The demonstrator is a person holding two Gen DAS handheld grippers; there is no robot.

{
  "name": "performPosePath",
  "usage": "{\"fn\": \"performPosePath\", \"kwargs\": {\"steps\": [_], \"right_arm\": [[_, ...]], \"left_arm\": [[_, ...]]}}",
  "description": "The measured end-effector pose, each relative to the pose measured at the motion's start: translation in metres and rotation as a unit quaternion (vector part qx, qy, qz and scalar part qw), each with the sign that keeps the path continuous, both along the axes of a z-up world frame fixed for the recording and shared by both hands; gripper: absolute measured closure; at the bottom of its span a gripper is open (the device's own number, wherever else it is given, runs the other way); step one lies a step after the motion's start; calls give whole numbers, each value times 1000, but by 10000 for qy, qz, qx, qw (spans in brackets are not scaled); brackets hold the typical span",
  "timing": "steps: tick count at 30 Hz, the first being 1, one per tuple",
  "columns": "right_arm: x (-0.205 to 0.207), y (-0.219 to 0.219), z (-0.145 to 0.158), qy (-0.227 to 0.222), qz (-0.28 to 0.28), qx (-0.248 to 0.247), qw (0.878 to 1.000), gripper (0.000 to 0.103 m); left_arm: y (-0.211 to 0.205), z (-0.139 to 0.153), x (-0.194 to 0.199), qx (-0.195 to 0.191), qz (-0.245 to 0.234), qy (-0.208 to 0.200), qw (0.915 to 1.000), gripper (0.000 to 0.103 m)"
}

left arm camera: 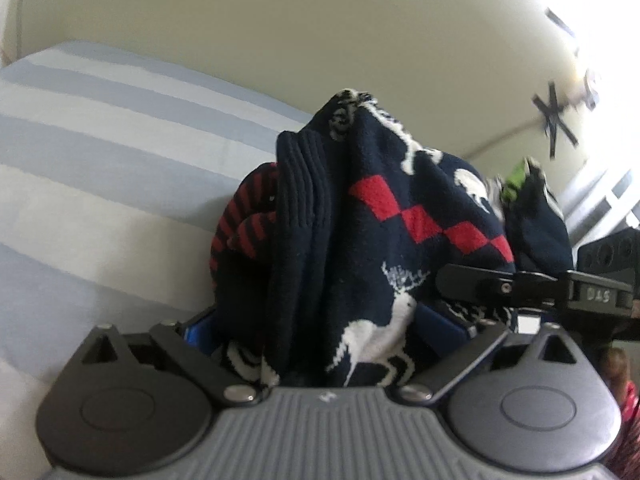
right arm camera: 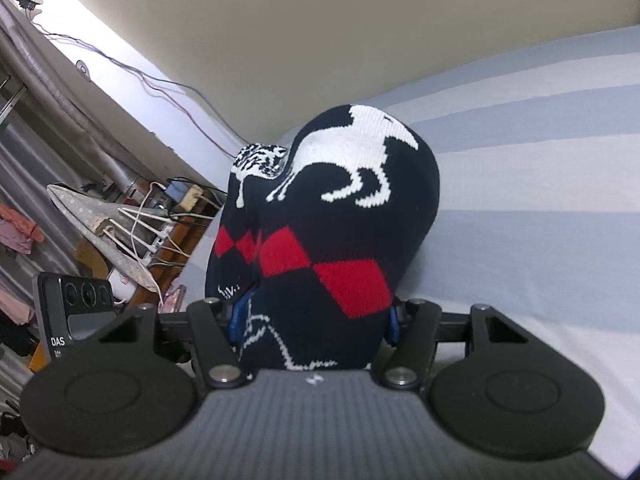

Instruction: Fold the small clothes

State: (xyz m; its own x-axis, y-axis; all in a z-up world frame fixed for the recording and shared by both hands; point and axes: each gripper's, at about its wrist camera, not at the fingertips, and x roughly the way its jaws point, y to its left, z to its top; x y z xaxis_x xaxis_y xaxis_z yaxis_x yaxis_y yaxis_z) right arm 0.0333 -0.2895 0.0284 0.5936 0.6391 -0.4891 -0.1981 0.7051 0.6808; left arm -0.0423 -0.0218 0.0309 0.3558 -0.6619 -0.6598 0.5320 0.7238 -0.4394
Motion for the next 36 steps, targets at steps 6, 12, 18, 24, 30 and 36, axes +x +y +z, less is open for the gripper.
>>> {"fn": "performPosePath", "kwargs": {"steps": [6, 12, 18, 24, 30, 36], "right_arm": [[-22, -19, -9, 207, -370, 167, 9990, 20], [-45, -9, -11, 44, -460, 23, 9989, 13], [-42, 9, -12, -40, -445, -8, 9990, 9], [-34, 30, -10, -161, -449, -37, 9989, 0], [-41, 21, -13, -341, -369, -80, 9987, 0], [-46, 23, -15, -562, -299, -168, 9978, 0]], "left_arm": [[8, -1, 6, -100, -229, 89, 9996, 0], [28, 1, 4, 46, -222, -32, 9997, 0], [27, 2, -1, 113, -81, -212, 9997, 0], [30, 8, -6, 247, 58, -523, 9983, 0], [34, 6, -1, 145, 142, -387, 9990, 0], [43, 14, -7, 157, 152, -622, 9978, 0]]}}
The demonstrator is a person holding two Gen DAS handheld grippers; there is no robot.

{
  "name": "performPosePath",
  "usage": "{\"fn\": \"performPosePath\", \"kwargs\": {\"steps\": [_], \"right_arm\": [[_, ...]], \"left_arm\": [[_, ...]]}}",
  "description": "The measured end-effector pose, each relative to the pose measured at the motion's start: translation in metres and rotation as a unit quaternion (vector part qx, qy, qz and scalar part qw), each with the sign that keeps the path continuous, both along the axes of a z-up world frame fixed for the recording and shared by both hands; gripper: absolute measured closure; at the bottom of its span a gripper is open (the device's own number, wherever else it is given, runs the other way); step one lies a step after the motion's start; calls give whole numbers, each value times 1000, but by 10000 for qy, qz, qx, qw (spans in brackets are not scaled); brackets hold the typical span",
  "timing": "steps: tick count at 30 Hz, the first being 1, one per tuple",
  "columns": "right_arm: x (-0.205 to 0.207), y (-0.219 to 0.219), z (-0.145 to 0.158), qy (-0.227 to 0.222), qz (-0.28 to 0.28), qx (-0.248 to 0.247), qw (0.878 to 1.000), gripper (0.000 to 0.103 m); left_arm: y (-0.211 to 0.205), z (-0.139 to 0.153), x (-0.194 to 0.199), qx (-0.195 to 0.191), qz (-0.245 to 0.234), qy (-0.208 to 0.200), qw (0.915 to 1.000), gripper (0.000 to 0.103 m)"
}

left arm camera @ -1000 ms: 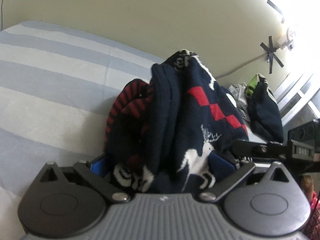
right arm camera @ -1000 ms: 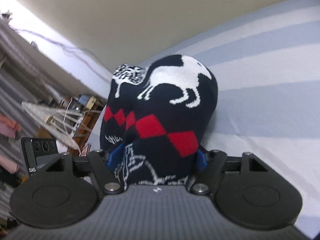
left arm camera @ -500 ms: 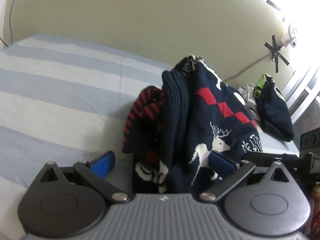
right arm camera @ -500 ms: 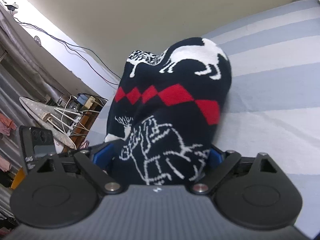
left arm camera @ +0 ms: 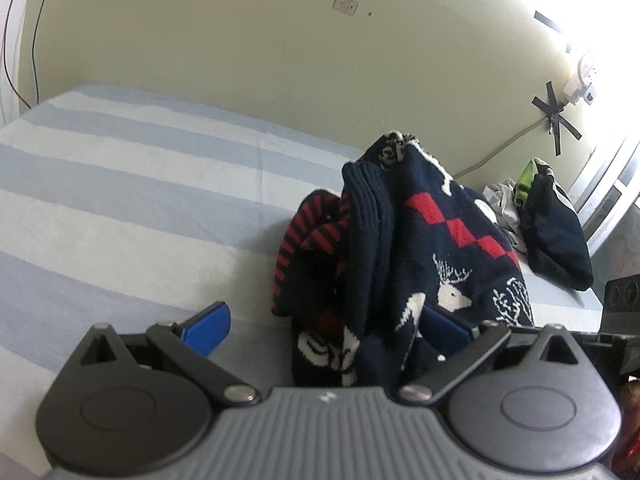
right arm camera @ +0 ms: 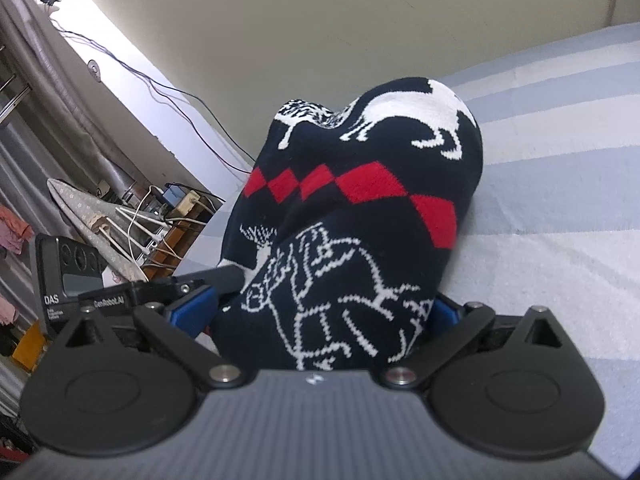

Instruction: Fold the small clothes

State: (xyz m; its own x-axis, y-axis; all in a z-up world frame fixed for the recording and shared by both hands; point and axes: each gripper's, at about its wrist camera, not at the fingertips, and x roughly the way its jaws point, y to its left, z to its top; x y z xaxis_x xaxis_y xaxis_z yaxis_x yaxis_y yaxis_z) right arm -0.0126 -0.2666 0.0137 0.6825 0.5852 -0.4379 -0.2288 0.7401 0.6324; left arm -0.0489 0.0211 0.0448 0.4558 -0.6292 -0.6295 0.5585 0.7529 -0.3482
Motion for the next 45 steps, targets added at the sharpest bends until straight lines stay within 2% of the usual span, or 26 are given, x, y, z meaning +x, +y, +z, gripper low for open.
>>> {"fn": "performPosePath", "kwargs": {"steps": [5, 9, 11, 13, 16, 18, 19, 20, 21, 23, 25, 28, 31, 34, 36, 37, 39, 40, 43, 45], "right_arm": [[-4, -4, 0, -55, 95, -23, 9999, 0], [-8, -18, 0, -16, -243, 92, 9997, 0], [-7, -23, 0, -29, -268, 127, 9996, 0], [-2, -21, 1, 33, -302, 53, 9995, 0], [19, -12, -1, 130, -77, 50, 9999, 0], [33, -8, 0, 269, -130, 137, 9995, 4], [40, -7, 0, 405, -142, 333, 9985, 5], [45, -5, 3, 413, -134, 371, 9984, 7], [49, -1, 9, 359, -92, 314, 9988, 11], [60, 8, 25, 151, 38, 244, 9996, 20], [78, 22, 45, -84, 256, 239, 9994, 29], [115, 57, 77, -490, 641, -129, 9967, 37], [166, 92, 100, -727, 961, -156, 9926, 38], [216, 132, 116, -1085, 1071, -337, 9877, 37], [247, 158, 113, -1225, 1069, -713, 9841, 28], [263, 171, 106, -1204, 1000, -1048, 9821, 18], [284, 191, 81, -992, 544, -1863, 9760, 16], [290, 196, 66, -819, 476, -2079, 9735, 17], [284, 187, 31, -583, 540, -1849, 9795, 17], [271, 175, 21, -580, 437, -1750, 9819, 17]], "left_arm": [[12, 5, 3, -121, 66, -62, 9999, 0], [7, -2, 16, -76, 23, 159, 9998, 0], [-1, -6, 22, -91, -71, 278, 9995, 0], [-14, -14, 30, -188, -299, 579, 9977, 0], [-32, -18, 25, -245, -620, 399, 9970, 0], [-33, -19, 25, -346, -694, 460, 9959, 3], [-29, -18, 27, -427, -674, 533, 9954, 8], [-24, -18, 30, -540, -636, 645, 9944, 18], [-17, -16, 35, -665, -542, 774, 9933, 26], [-4, -9, 42, -845, -369, 793, 9926, 34], [13, 8, 51, -1008, -77, 637, 9928, 35], [41, 40, 69, -1109, 446, 107, 9928, 35], [65, 69, 99, -1151, 1026, -262, 9877, 36], [80, 76, 146, -1103, 1576, -425, 9804, 26], [84, 63, 179, -891, 1979, -207, 9759, 10], [83, 49, 197, -637, 2238, -16, 9725, 11], [79, 20, 221, 53, 2713, 374, 9617, 21], [79, 5, 226, 327, 2886, 581, 9551, 24], [84, -10, 215, 162, 2892, 672, 9548, 21], [86, -7, 203, 268, 2989, 503, 9526, 18]]}}
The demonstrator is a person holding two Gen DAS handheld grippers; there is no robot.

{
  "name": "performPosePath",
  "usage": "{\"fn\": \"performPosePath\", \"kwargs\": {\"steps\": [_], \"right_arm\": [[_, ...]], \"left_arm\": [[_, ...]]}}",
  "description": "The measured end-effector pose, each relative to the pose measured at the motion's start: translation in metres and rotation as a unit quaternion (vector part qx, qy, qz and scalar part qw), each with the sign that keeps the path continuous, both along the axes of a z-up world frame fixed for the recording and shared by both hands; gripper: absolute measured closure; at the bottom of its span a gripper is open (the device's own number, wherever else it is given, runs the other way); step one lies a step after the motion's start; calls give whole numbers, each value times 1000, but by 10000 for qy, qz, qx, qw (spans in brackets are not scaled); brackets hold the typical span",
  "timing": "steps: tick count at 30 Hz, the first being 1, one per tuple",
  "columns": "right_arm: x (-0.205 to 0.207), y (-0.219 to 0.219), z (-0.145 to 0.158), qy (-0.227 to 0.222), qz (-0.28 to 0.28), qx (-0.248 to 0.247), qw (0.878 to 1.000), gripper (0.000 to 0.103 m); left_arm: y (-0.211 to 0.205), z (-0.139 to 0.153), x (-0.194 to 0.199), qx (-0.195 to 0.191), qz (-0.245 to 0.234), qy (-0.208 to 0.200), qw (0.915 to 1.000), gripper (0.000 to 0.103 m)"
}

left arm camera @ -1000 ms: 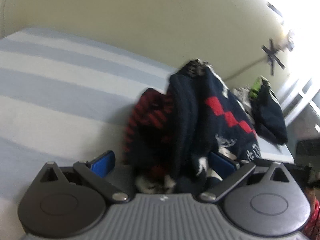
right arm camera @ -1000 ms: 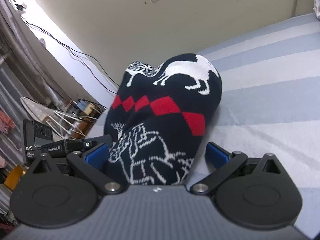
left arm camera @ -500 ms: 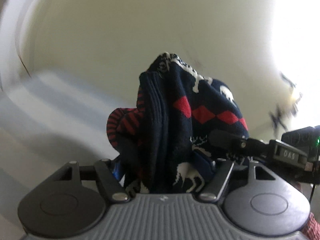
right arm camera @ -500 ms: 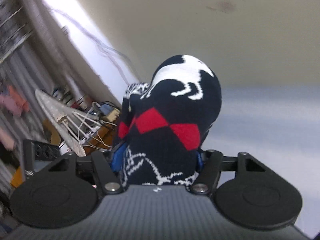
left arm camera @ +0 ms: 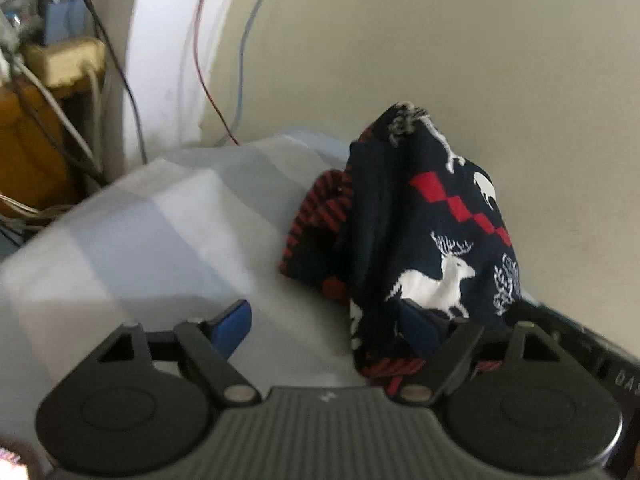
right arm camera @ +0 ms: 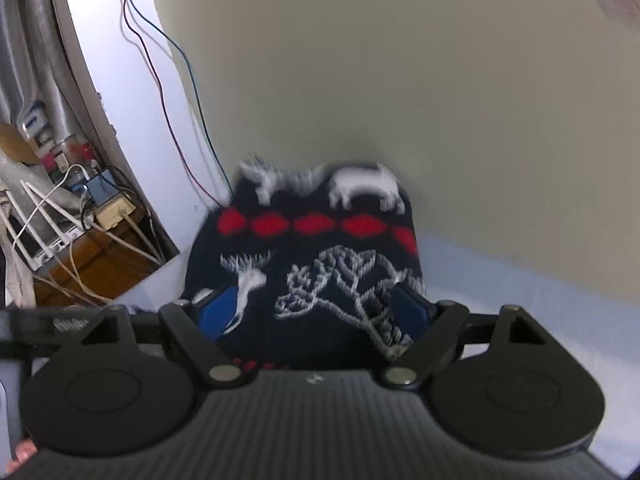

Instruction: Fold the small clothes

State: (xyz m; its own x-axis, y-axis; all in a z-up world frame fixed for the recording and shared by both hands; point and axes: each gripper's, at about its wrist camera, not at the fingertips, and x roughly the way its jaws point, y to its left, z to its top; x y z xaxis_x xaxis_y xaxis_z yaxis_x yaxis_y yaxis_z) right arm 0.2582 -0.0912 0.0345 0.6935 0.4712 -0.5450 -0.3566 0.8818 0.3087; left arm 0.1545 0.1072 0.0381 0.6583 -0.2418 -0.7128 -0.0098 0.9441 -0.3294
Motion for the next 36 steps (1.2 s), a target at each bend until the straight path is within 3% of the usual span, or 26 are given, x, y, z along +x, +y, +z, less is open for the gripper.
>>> {"fn": "performPosePath", "kwargs": {"steps": [5, 10, 19, 26, 29, 36], "right_arm": [[-44, -42, -2, 45, -201, 386, 9990, 17], [-101, -72, -4, 154, -389, 682, 9968, 17], [-208, -119, -4, -304, -569, 310, 9974, 12], [-214, -130, -9, -401, -716, 86, 9966, 9], [-206, -135, -15, -128, -677, 245, 9973, 8], [-210, -140, -17, -36, -704, 363, 9968, 8]], "left_arm": [[2, 14, -45, 82, 141, -405, 9990, 8], [-45, 7, -104, 728, 62, -668, 9951, 7], [-102, 9, -182, 1465, -63, -1088, 9832, 0], [-133, 1, -201, 1740, -165, -1055, 9789, 0], [-139, -4, -202, 1945, -190, -996, 9757, 0], [-133, -8, -194, 1840, -4, -787, 9798, 0]]}}
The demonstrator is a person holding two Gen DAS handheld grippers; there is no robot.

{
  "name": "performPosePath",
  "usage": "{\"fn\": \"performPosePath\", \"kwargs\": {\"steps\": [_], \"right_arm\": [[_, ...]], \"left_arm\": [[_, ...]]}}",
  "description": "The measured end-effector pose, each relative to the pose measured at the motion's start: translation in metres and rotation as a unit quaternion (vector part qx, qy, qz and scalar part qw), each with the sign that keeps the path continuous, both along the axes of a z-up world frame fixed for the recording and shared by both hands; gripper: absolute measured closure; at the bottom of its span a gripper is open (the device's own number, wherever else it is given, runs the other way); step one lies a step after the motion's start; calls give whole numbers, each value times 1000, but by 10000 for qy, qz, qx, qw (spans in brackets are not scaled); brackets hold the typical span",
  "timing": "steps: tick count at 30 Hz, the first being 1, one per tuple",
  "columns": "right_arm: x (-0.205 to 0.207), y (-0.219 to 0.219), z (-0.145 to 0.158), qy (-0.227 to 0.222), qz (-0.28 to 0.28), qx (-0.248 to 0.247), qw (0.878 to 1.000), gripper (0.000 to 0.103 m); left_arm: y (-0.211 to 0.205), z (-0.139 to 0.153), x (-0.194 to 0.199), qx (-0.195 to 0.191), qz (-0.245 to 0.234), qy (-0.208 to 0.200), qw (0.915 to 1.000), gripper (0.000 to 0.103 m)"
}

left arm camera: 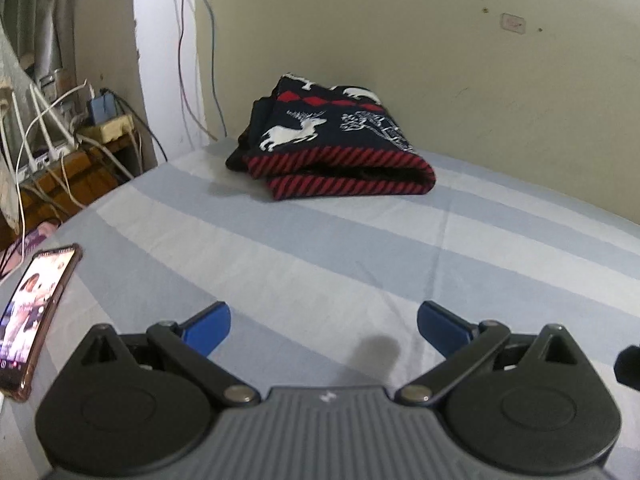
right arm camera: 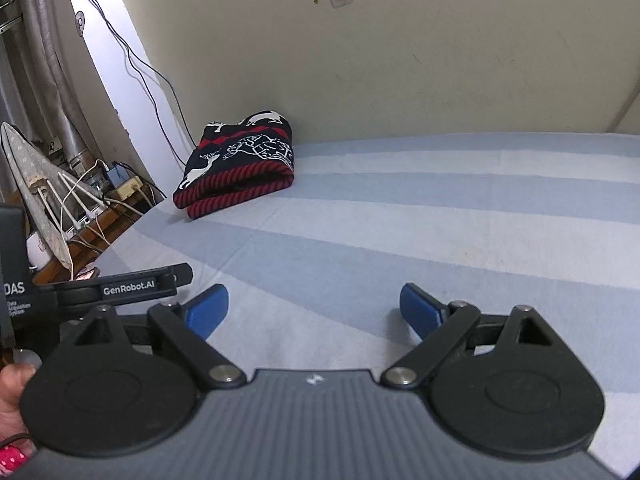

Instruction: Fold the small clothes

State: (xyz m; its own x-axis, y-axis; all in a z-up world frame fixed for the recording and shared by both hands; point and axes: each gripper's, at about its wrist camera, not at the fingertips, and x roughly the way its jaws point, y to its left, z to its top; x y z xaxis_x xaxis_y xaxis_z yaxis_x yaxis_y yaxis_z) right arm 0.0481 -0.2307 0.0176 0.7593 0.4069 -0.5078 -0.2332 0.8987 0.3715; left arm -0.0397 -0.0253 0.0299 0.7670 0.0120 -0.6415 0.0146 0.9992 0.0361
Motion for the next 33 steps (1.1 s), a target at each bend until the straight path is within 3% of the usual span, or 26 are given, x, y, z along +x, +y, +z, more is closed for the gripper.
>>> {"fn": "performPosePath", "kwargs": {"steps": [17, 26, 33], "right_arm": [[-4, -4, 0, -11, -36, 25, 10000, 8], [-4, -5, 0, -13, -46, 31, 10000, 8], [-4, -5, 0, -13, -44, 33, 10000, 8]], "left_arm": [[1, 3, -5, 47, 101, -154, 9998, 0], [-3, 8, -17, -44, -234, -542, 9982, 0], [-3, 7, -19, -95, -335, -585, 9977, 0]]}}
